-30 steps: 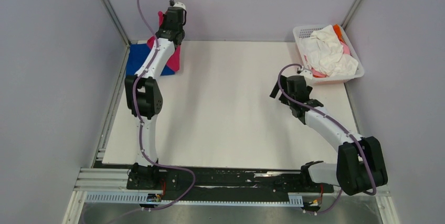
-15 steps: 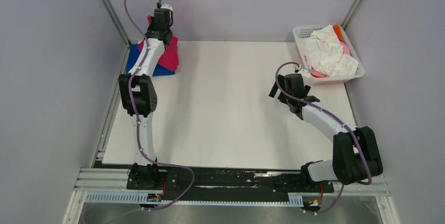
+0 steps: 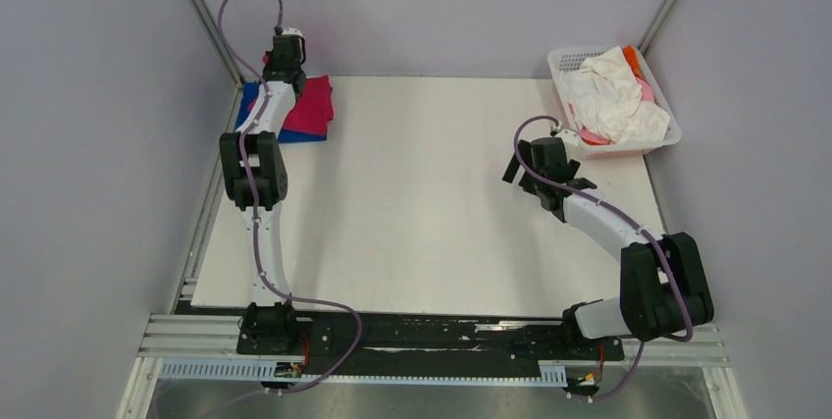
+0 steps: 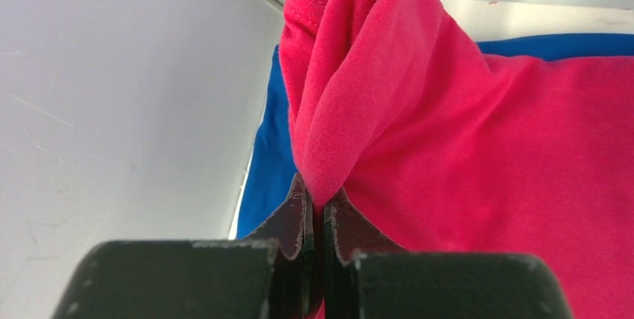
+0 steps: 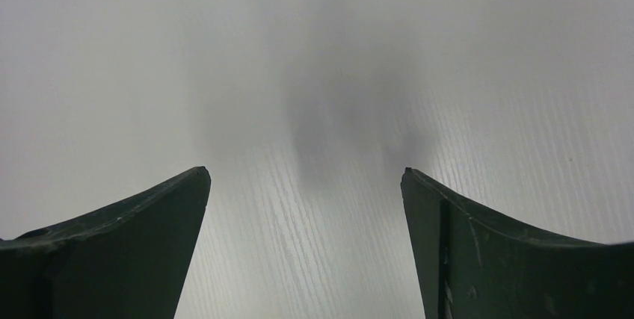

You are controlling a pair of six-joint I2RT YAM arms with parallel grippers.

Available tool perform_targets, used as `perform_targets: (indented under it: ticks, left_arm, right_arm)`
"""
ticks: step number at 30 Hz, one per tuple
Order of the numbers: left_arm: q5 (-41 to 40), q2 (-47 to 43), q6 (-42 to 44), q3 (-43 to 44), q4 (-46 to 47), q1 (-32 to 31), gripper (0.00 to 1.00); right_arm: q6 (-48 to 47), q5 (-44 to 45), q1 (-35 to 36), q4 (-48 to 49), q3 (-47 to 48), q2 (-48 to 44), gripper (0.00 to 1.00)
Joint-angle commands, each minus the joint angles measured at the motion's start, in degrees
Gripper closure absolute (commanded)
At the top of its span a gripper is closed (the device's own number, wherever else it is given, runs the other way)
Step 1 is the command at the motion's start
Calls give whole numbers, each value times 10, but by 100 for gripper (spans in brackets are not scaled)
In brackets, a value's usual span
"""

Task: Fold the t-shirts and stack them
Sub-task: Put the neatly folded tshirt into the corner of the board with the left arm

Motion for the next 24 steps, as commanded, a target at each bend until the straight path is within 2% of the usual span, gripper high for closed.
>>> perform_targets:
  ticks: [1,4,5,6,7,8,9,11,16,19,24]
  left_arm:
    - [-9,10,-47,5,42,33,100]
    - [-2,16,-69,7,37,51,100]
    - [1,18,-78,6,34,54,97]
    - [2,18,-81,6,32,59,89]
    - [3,19,-87,5,29,61,62]
    - [3,18,-88,5,27,63,48]
    - [-1,17,-91,5,25,63,19]
    - [-12,12,-97,8,23,63,3]
    - [-21,-13,-142,25,-12,63,0]
    - [19,-36,-169,16,-25,64,0]
    - [133,-114,-254,-58,-16,64,0]
  right_arm:
    - [-8,10,-2,2,26,5,0]
    - [-8,9,-3,0,26,5,0]
    - [-8,10,-2,0,26,5,0]
    - [-8,10,-2,0,26,6,0]
    - [-8,10,-2,-1,26,5,0]
    - [-7,10,-2,-1,26,6,0]
    - [-7,9,-2,-1,26,6,0]
    - [-7,7,-2,-1,28,7,0]
    - [-6,4,-2,-3,27,3,0]
    - [-4,3,-2,-4,25,-2,0]
    - [-1,-5,-2,-3,24,-3,0]
